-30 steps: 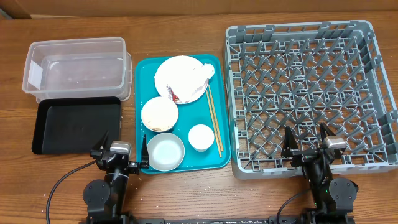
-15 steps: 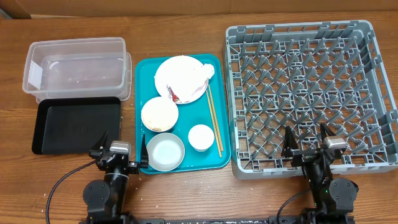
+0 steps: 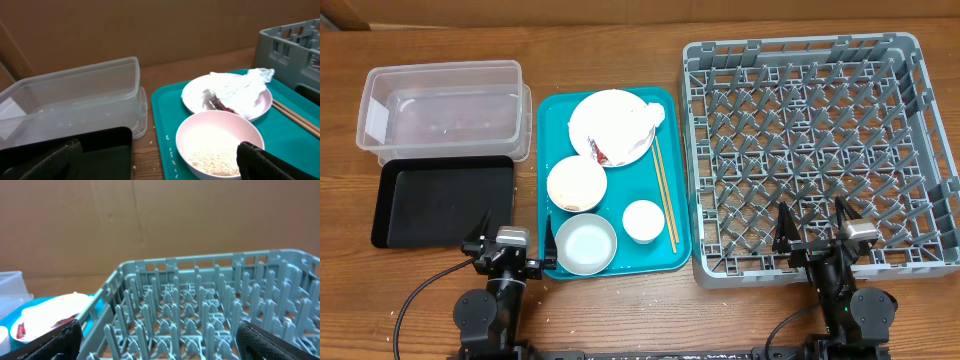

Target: Sort waste into correct bins and load items into the dishwasher

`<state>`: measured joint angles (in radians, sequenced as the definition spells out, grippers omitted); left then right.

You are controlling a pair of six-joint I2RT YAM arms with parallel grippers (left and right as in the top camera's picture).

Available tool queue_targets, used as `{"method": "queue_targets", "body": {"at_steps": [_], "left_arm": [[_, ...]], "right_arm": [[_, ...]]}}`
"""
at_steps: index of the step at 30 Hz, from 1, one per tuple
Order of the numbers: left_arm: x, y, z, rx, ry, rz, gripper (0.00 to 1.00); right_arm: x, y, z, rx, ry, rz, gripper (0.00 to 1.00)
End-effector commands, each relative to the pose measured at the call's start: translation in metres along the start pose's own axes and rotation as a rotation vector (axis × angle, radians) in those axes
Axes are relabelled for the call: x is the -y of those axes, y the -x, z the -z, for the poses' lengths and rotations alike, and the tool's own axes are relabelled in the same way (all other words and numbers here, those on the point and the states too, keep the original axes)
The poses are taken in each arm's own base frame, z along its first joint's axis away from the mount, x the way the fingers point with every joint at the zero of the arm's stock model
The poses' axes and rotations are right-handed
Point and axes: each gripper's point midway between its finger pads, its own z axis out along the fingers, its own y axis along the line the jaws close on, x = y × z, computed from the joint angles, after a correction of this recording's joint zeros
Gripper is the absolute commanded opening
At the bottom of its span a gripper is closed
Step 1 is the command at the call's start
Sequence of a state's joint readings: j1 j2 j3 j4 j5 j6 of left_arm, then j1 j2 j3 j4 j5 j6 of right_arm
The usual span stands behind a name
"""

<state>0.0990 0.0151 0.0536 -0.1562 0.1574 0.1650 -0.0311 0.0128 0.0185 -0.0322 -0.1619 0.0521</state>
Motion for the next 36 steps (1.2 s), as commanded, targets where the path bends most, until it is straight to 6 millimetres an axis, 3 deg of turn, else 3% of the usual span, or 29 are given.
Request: {"method": "queue_targets", "body": {"at_steps": [1,6,13,18,23,29,32,36], "left_arm": [[0.011,0.007,0.001,0.042,-0.067,-0.020,1.00],[0.012,0.036,0.003,0.139,-0.081,-0.016,1.00],[0.012,0.065,-0.003,0.077,-0.129,0.003,1.00],[0.012,0.101,-0.027,-0.011,-0.199,0.027,1.00],[0.014,0.131,-0.064,-0.196,-0.277,0.068,1.00],[0.054,0.152,-0.115,-0.430,-0.481,-0.097,1.00],[0.092,0.148,-0.136,-0.569,-0.635,-0.203,1.00],[0.131,0.131,-0.175,-0.654,-0.710,-0.194,1.00]], "right_arm": [[-0.009,0.008,0.002,0.017,0.046,0.005,1.00],[-0.019,0.041,0.009,0.053,0.082,0.015,1.00],[-0.028,0.094,0.017,0.015,0.080,0.007,1.00],[-0.032,0.121,0.009,-0.101,0.077,-0.020,1.00],[-0.031,0.134,-0.005,-0.260,0.060,-0.058,1.00],[-0.029,0.135,-0.030,-0.410,0.058,-0.097,1.00],[-0.036,0.127,-0.043,-0.451,0.114,-0.120,1.00],[-0.034,0.111,-0.053,-0.510,0.116,-0.139,1.00]]}}
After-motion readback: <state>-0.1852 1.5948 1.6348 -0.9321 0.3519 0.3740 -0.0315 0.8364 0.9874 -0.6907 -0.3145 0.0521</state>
